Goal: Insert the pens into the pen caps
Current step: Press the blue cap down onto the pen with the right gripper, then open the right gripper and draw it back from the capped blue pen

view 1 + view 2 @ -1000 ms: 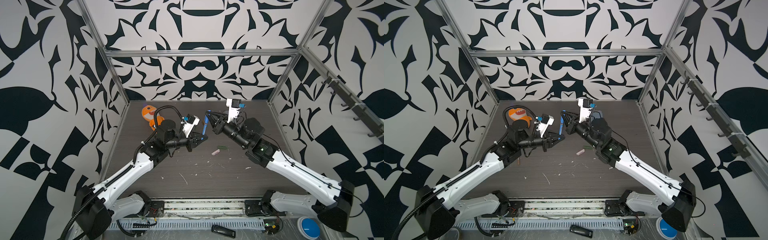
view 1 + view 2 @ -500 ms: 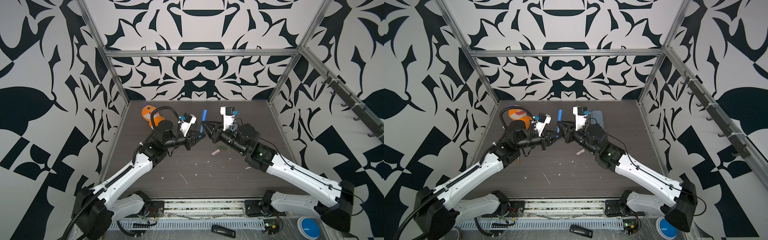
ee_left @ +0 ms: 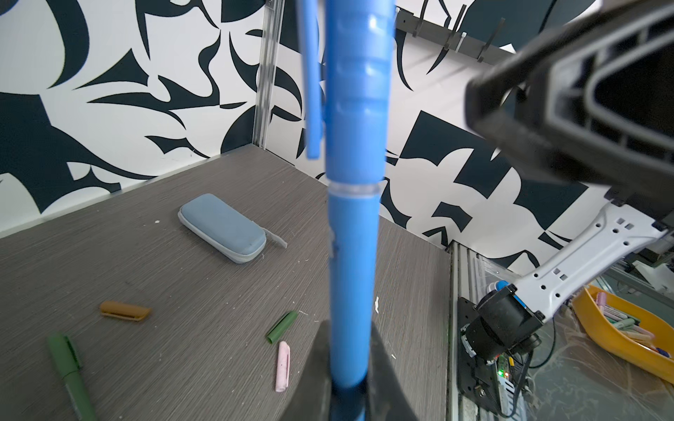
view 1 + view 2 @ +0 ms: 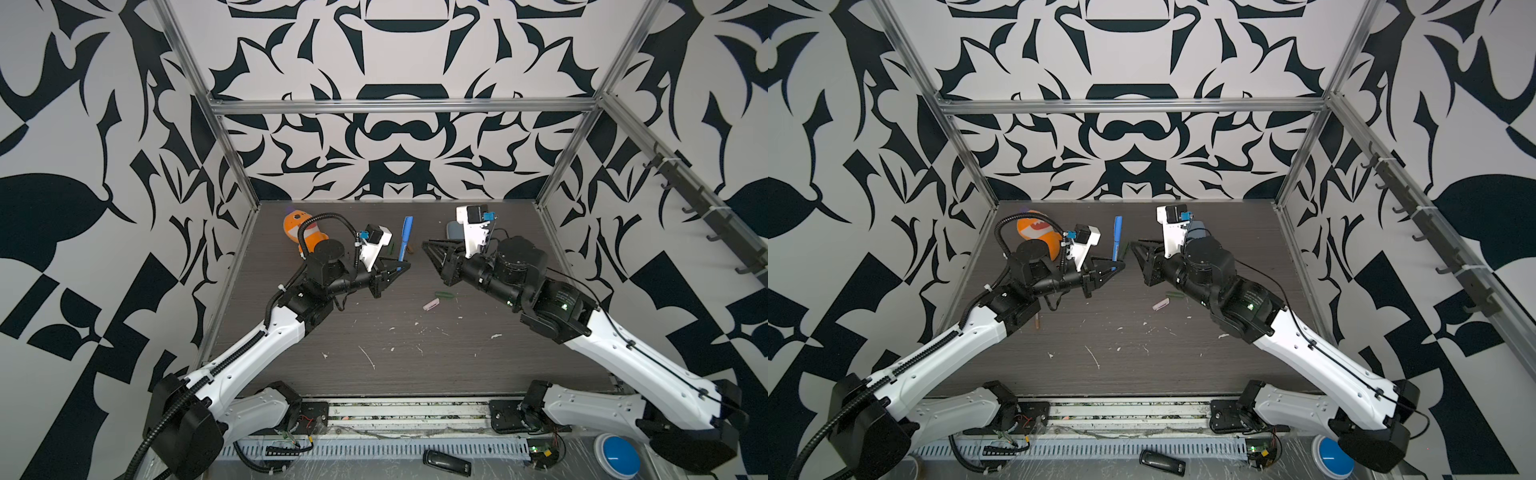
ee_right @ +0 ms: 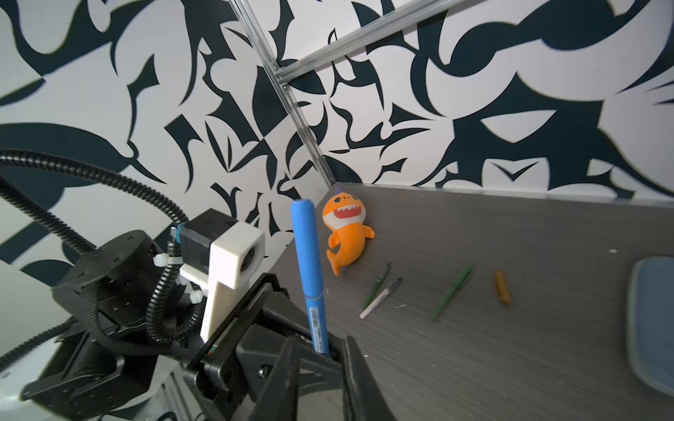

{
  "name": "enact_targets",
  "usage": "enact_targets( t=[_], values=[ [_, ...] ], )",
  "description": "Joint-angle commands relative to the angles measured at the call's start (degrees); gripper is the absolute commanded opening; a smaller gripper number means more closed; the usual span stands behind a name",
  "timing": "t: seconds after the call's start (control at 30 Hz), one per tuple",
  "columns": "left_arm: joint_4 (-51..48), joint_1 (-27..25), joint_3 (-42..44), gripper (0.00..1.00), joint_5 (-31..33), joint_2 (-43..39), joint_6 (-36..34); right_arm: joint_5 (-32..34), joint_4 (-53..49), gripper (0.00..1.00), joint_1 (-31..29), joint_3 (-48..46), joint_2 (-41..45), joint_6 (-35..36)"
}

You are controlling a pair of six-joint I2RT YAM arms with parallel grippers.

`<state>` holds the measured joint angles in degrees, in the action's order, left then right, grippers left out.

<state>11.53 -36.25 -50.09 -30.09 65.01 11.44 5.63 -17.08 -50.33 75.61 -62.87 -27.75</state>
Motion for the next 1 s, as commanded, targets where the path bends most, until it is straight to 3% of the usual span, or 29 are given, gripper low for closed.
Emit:
enact_targets(
  t=[0.0, 0.07, 0.13, 0.2, 0.47, 0.63, 0.8, 0.97],
  values=[
    [-0.5, -0.2, -0.6, 0.0, 1.1, 0.3, -2.4, 2.9, -7.3, 0.19, 0.1, 9.0, -3.3, 3.5],
    [-0.9, -0.3, -0.8, 0.0, 1.2, 0.3, -2.4, 1.6, -8.8, 0.2, 0.1, 13.4, -6.2, 4.7],
    [-1.0, -0.3, -0.9, 0.0, 1.4, 0.2, -2.4, 0.4, -9.8, 0.31, 0.1, 17.5, -9.0, 5.3],
    [-1.2, -0.3, -0.9, 0.0, 1.3, 0.1, -2.4, 1.1, -11.1, 0.34, 0.1, 20.7, -11.5, 5.1],
    [-1.3, -1.1, -1.0, 0.0, 1.3, 0.0, -2.4, 1.3, -10.5, 0.35, 0.1, 25.0, -17.1, 3.9],
    [-1.6, -1.3, -1.1, 0.0, 1.3, -0.4, -2.5, 1.0, -10.8, 0.18, 0.1, 25.5, -18.1, 3.0],
    [-1.6, -1.3, -1.1, 0.0, 1.3, -1.1, -2.4, 1.1, -10.0, 0.16, 0.1, 23.1, -17.4, 1.6],
    [-1.2, -1.3, -0.9, 0.0, 2.5, -2.0, -2.0, 0.4, -10.2, 0.04, 0.1, 21.1, -17.3, 0.8]
  ],
)
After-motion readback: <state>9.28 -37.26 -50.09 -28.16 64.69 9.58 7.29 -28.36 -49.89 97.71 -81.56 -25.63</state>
